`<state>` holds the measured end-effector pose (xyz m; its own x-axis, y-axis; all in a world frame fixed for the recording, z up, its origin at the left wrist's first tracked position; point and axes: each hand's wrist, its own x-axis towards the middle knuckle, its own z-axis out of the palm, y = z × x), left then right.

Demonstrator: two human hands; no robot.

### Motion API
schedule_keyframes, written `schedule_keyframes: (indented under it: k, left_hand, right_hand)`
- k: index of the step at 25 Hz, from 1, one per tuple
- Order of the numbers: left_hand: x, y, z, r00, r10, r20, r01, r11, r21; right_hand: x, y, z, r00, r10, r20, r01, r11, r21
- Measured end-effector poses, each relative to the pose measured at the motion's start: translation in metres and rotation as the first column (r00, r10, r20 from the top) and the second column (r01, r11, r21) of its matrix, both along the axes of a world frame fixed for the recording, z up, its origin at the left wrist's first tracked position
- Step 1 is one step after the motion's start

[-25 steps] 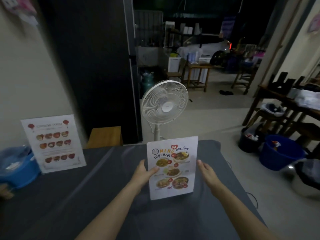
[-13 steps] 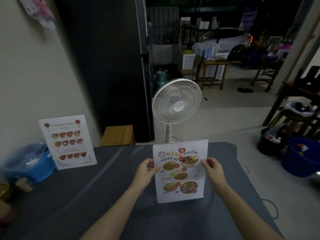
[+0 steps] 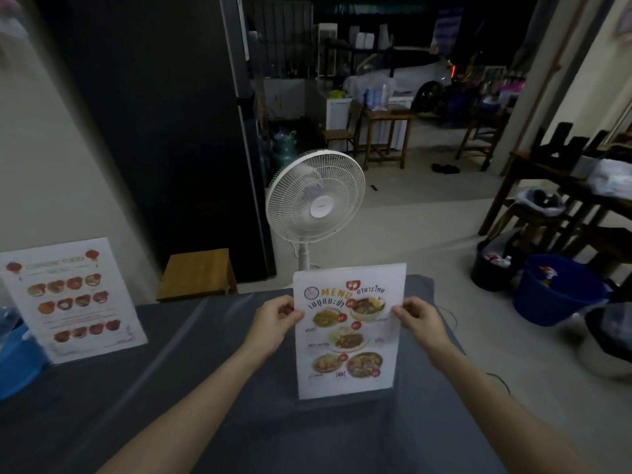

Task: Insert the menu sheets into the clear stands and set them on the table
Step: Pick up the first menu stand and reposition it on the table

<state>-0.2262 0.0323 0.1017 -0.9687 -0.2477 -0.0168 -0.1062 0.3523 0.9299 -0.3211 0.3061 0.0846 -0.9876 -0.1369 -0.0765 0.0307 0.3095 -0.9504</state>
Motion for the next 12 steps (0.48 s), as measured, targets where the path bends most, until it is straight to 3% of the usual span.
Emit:
schedule_keyframes:
  k: [12]
  left_hand:
    - [-0.18,0.051,0.0,0.995,0.103,0.011,-0.104,0.992,0.071]
  right_hand:
    - [-0.183,0.046,0.014,0.993,0.09,-0.076,-0.09,0.996,0.001]
